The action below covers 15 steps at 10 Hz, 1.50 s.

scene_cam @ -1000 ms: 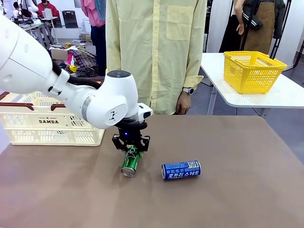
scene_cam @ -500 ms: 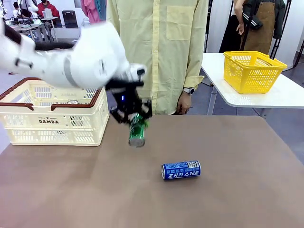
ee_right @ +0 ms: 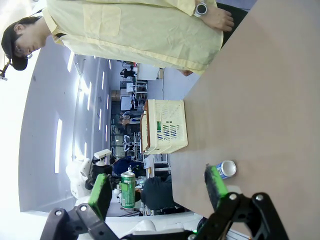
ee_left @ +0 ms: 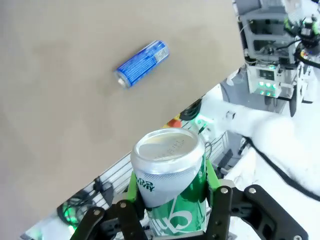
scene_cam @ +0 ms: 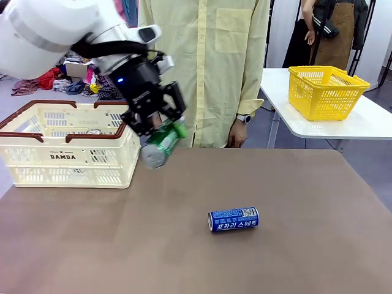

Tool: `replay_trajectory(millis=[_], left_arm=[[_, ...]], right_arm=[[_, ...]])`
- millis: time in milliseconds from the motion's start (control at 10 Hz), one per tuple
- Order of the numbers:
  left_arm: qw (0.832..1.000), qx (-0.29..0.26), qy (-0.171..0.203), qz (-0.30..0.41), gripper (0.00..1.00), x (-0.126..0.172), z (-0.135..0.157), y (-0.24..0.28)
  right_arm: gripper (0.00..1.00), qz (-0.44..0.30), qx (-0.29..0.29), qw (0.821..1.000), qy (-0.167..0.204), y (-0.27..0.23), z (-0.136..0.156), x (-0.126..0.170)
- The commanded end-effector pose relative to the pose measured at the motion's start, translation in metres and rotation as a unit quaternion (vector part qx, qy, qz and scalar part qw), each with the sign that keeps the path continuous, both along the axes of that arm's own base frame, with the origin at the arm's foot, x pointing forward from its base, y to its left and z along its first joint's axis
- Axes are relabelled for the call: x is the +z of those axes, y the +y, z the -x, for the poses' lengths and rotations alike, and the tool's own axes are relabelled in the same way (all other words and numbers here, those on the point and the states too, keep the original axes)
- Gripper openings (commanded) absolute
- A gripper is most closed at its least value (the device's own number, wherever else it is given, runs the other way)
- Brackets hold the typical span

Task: Place the drinks into the Shopping basket.
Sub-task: Pick up one drink and place it into the Shopping basket.

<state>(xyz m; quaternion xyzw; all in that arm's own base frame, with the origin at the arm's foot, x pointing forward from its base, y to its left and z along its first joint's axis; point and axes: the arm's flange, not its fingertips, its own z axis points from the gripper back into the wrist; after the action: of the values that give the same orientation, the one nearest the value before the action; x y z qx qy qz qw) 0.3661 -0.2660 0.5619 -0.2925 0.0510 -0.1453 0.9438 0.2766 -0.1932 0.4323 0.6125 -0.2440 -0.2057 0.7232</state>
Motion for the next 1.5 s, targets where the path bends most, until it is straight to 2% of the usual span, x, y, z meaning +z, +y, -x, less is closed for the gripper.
replay_trajectory(millis=[0,400,500,600,700,800,900,1000,1200,1400], left_arm=[[1.0,0.01,-0.005,0.0,0.0,0.01,-0.004,-0.021],[1.0,0.01,-0.005,0.0,0.0,0.01,-0.004,-0.021],[1.0,-0.001,-0.006,-0.005,0.0,0.001,0.0,-0.02],[0.999,0.013,-0.047,-0.002,0.0,0.026,-0.011,-0.005],[0.994,0.051,-0.097,-0.006,0.0,0.06,-0.035,0.026],[0.987,0.089,-0.13,-0.042,0.0,0.084,-0.065,0.059],[0.984,0.105,-0.13,-0.056,0.0,0.099,-0.089,0.095],[0.973,0.148,-0.145,-0.1,0.0,0.107,-0.111,0.128],[0.956,0.208,-0.163,-0.125,0.0,0.103,-0.149,0.18],[0.918,0.29,-0.19,-0.193,0.0,0.077,-0.175,0.194]], right_arm=[[1.0,-0.003,-0.003,1.0,-0.015,-0.001,-0.004,0.003],[1.0,-0.003,-0.003,1.0,-0.015,-0.001,-0.004,0.003],[1.0,-0.003,-0.003,1.0,-0.015,-0.001,-0.004,0.003],[1.0,-0.003,-0.003,1.0,-0.015,-0.001,-0.004,0.003],[1.0,-0.003,-0.003,1.0,-0.015,-0.001,-0.004,0.003],[1.0,-0.003,-0.003,1.0,-0.015,-0.001,-0.004,0.003],[1.0,-0.003,-0.003,1.0,-0.015,-0.001,-0.004,0.003],[1.0,-0.003,-0.003,1.0,-0.015,-0.001,-0.004,0.003],[1.0,-0.003,-0.003,1.0,-0.015,-0.001,-0.004,0.003],[1.0,-0.003,-0.003,1.0,-0.015,-0.001,-0.004,0.003]])
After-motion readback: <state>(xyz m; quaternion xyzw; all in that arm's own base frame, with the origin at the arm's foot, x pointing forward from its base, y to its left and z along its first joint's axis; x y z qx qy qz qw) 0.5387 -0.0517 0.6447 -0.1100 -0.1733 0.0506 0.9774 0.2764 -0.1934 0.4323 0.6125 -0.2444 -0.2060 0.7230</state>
